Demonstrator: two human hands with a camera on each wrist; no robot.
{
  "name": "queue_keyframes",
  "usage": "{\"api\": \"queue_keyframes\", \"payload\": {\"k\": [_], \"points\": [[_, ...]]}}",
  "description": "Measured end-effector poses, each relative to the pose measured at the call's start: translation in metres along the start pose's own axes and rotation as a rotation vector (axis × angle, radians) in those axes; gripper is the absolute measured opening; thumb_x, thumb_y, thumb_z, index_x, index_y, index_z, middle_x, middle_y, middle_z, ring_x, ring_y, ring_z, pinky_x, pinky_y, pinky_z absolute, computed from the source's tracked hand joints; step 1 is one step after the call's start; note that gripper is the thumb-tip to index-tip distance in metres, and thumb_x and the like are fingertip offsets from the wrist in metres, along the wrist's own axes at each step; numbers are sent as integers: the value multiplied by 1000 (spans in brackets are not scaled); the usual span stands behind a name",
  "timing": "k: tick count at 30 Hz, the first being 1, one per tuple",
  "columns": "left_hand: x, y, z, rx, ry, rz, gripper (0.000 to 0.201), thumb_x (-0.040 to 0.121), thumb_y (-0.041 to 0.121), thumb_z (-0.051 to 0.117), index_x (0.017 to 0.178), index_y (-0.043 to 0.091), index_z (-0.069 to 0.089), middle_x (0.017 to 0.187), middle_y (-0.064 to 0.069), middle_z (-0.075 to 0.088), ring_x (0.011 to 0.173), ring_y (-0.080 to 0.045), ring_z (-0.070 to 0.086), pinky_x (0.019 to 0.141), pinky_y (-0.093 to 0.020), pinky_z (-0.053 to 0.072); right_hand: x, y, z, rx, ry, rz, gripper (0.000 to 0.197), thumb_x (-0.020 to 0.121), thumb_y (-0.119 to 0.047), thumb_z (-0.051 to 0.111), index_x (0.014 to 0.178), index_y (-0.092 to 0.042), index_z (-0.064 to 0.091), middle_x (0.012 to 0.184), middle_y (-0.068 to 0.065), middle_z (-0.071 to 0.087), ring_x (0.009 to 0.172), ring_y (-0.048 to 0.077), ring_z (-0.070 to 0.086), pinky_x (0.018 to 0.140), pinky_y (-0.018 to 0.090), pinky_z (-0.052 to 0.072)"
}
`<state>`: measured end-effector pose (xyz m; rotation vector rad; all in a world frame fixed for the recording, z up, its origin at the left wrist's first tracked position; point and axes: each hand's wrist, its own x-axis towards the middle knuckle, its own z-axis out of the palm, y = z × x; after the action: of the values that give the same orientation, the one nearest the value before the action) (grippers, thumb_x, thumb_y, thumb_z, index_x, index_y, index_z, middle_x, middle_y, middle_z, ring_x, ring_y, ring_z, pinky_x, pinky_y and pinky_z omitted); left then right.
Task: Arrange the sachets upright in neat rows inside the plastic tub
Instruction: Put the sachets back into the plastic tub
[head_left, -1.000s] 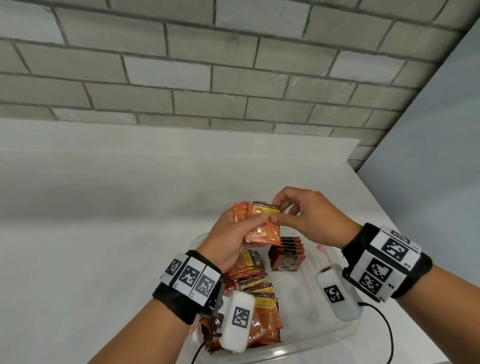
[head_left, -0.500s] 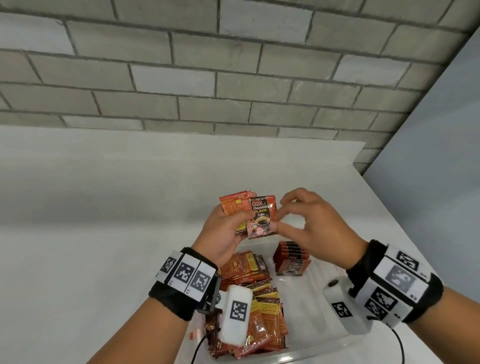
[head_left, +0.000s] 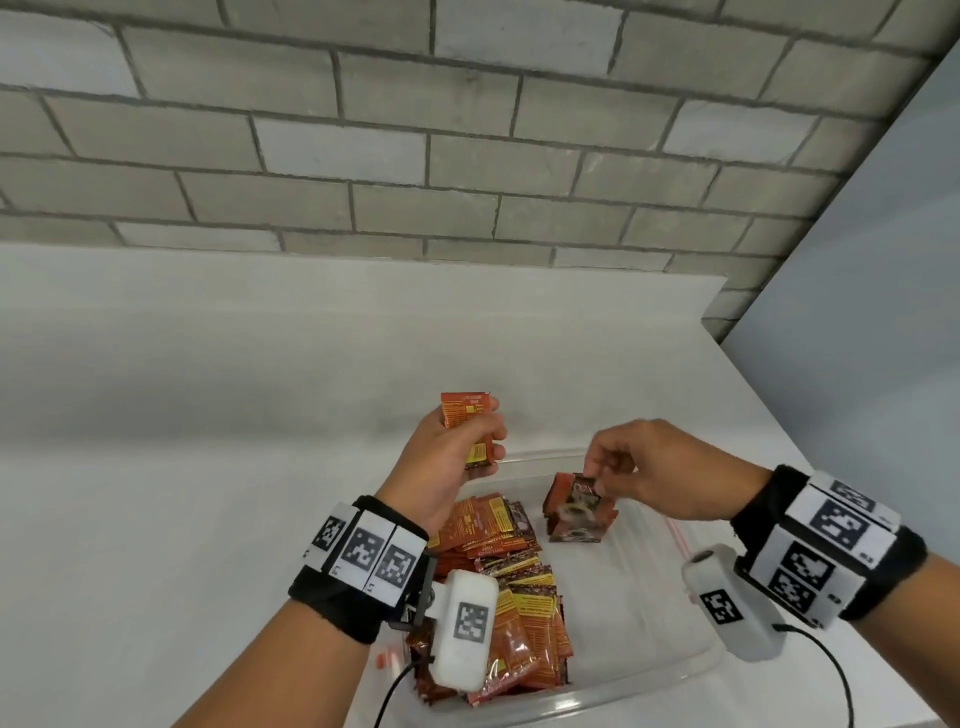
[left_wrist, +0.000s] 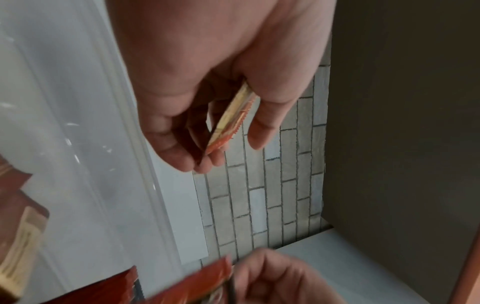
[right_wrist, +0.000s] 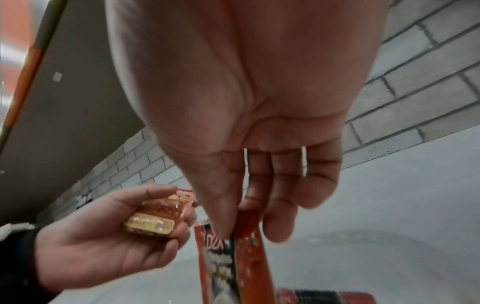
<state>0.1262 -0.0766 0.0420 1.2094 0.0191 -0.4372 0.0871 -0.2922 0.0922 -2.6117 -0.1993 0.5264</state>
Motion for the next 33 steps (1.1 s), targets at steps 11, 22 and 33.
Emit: {"api": "queue_keyframes", "payload": {"k": [11, 22, 33], "points": [[-7, -4, 3, 19, -42, -51, 22, 92, 19, 59, 112, 10, 63, 86, -7, 65, 70, -15, 62, 62, -27, 48, 6, 14, 33, -310, -217, 70, 10, 84, -15, 62, 91, -20, 65, 85, -7, 59, 69, 6, 50, 59, 15, 38], [-13, -4, 0, 45, -15, -64, 23, 92, 24, 59, 112, 12, 63, 85, -4, 67, 71, -14, 64, 61, -27, 47, 10, 3, 42, -549, -165, 98, 14, 89, -19, 55, 99, -19, 64, 96, 4, 57, 77, 19, 51, 57, 24, 35], [-15, -5, 0, 50, -14, -60, 31, 92, 27, 59, 118, 8, 60, 86, -4, 67, 72, -15, 64, 64, -29, 47, 11, 5, 48, -797, -125, 90, 15, 90, -10, 48, 97, -11, 61, 96, 7, 61, 70, 23, 50, 46, 23, 26]]}}
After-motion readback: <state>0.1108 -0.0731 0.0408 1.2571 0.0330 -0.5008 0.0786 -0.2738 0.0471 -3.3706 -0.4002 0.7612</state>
